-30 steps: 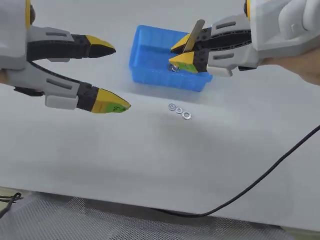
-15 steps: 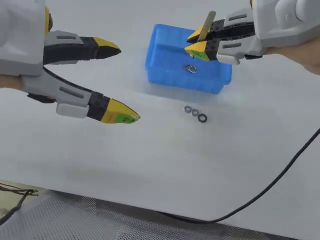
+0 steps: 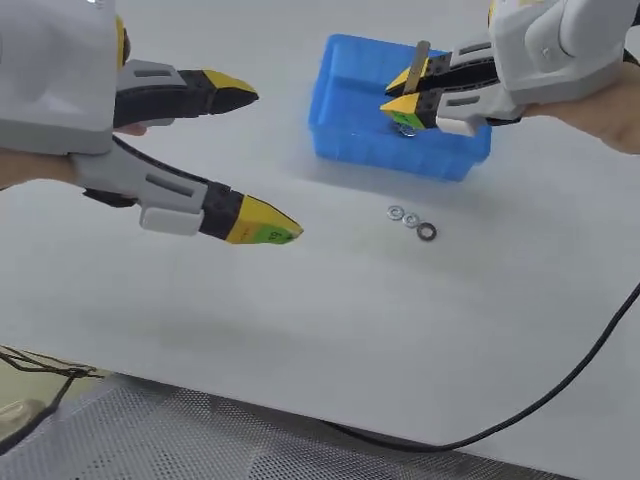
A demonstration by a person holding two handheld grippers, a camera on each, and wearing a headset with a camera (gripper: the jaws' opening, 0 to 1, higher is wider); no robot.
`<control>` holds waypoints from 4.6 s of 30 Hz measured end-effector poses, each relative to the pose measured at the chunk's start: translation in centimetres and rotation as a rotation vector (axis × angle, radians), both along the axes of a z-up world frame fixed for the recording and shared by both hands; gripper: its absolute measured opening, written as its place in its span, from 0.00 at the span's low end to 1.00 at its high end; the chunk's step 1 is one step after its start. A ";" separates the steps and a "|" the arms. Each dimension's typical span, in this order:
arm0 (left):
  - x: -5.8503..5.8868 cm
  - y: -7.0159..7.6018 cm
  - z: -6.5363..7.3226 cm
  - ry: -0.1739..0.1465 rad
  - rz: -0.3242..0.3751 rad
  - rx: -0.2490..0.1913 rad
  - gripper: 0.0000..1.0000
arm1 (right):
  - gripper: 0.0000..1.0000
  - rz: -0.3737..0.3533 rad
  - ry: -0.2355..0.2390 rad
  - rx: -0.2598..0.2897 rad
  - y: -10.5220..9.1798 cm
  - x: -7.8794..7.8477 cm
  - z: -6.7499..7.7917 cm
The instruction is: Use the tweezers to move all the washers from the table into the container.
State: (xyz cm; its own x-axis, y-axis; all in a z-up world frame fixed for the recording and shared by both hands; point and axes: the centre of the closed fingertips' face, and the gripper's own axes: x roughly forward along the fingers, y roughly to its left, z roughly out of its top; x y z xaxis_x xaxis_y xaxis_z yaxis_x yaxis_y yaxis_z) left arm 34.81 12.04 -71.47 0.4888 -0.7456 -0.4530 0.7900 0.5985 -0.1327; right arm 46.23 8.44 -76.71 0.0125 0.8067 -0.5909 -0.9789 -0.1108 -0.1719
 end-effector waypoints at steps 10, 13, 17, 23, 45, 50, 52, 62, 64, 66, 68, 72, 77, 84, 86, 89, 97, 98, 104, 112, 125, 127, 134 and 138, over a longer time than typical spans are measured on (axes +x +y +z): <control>0.1 0.5 0.0 0.002 0.014 -0.004 0.90 | 0.10 -0.025 0.027 0.019 -0.1 0.4 -0.1; 0.1 0.6 0.0 0.005 0.015 -0.001 0.91 | 0.10 -0.025 0.027 0.018 0.0 0.8 -0.1; 0.0 0.6 0.1 0.006 0.019 -0.003 0.91 | 0.10 -0.027 0.027 0.018 0.0 0.8 -0.2; 0.1 0.3 0.2 0.008 0.018 -0.007 0.91 | 0.11 -0.027 0.024 0.018 -0.1 0.7 -0.2; 1.1 0.5 1.2 -0.014 0.030 -0.009 0.92 | 0.12 -0.027 0.019 0.033 0.2 0.8 0.4; 2.4 -0.2 1.9 -0.039 0.022 -0.023 0.91 | 0.11 -0.012 0.018 0.027 0.1 0.5 0.6; 3.1 -0.7 2.4 -0.050 0.021 -0.040 0.90 | 0.10 -0.004 0.017 0.022 0.1 0.3 0.8; 6.6 -4.1 4.3 -0.126 -0.064 -0.060 0.86 | 0.08 0.007 0.018 0.010 0.0 0.2 1.2; 7.2 -4.6 4.4 -0.133 -0.080 -0.064 0.83 | 0.08 0.012 0.018 0.002 0.0 0.1 1.2; 7.8 -4.9 4.5 -0.139 -0.090 -0.066 0.82 | 0.08 0.018 0.019 -0.001 0.0 -0.1 1.1; 8.5 -5.2 4.6 -0.147 -0.100 -0.065 0.80 | 0.08 0.030 0.020 -0.007 0.1 -0.4 1.2; 9.7 -6.0 5.1 -0.161 -0.129 -0.073 0.71 | 0.08 0.043 0.018 -0.007 0.3 -0.7 1.5; 10.6 -7.1 4.8 -0.182 -0.166 -0.055 0.53 | 0.08 0.056 0.009 -0.005 0.6 -0.9 2.0; 10.4 -8.3 3.9 -0.147 -0.206 -0.044 0.24 | 0.08 0.066 0.002 -0.013 0.5 -1.0 2.3; 10.3 -8.6 3.7 -0.141 -0.217 -0.039 0.24 | 0.08 0.067 0.002 -0.014 0.5 -1.1 2.3; 10.1 -8.9 3.6 -0.145 -0.235 -0.024 0.22 | 0.08 0.072 -0.002 -0.019 0.5 -1.1 2.3; 10.2 -9.1 3.3 -0.246 -0.296 0.073 0.07 | 0.08 0.083 -0.005 -0.031 0.3 -1.3 2.1; 9.9 -9.2 3.3 -0.231 -0.302 0.069 0.07 | 0.08 0.085 -0.008 -0.033 0.2 -1.3 2.1; 9.8 -8.9 3.5 -0.259 -0.314 0.086 0.05 | 0.09 0.095 -0.021 -0.030 0.2 -1.5 2.3; 10.3 -8.9 4.9 -0.303 -0.303 0.052 0.05 | 0.14 0.071 -0.026 -0.006 0.3 -1.2 3.0; 11.1 -8.1 6.4 -0.352 -0.268 0.053 0.05 | 0.33 -0.020 -0.040 0.004 -0.8 0.4 3.2; 11.1 -7.9 6.8 -0.356 -0.258 0.046 0.05 | 0.33 -0.049 -0.044 0.014 -1.4 0.9 3.4; 10.9 -6.9 7.2 -0.355 -0.229 0.048 0.05 | 0.64 -0.181 0.020 0.091 -3.8 1.6 4.6; 10.3 -6.9 7.8 -0.355 -0.217 0.032 0.05 | 0.69 -0.202 0.016 0.087 -4.9 1.3 4.6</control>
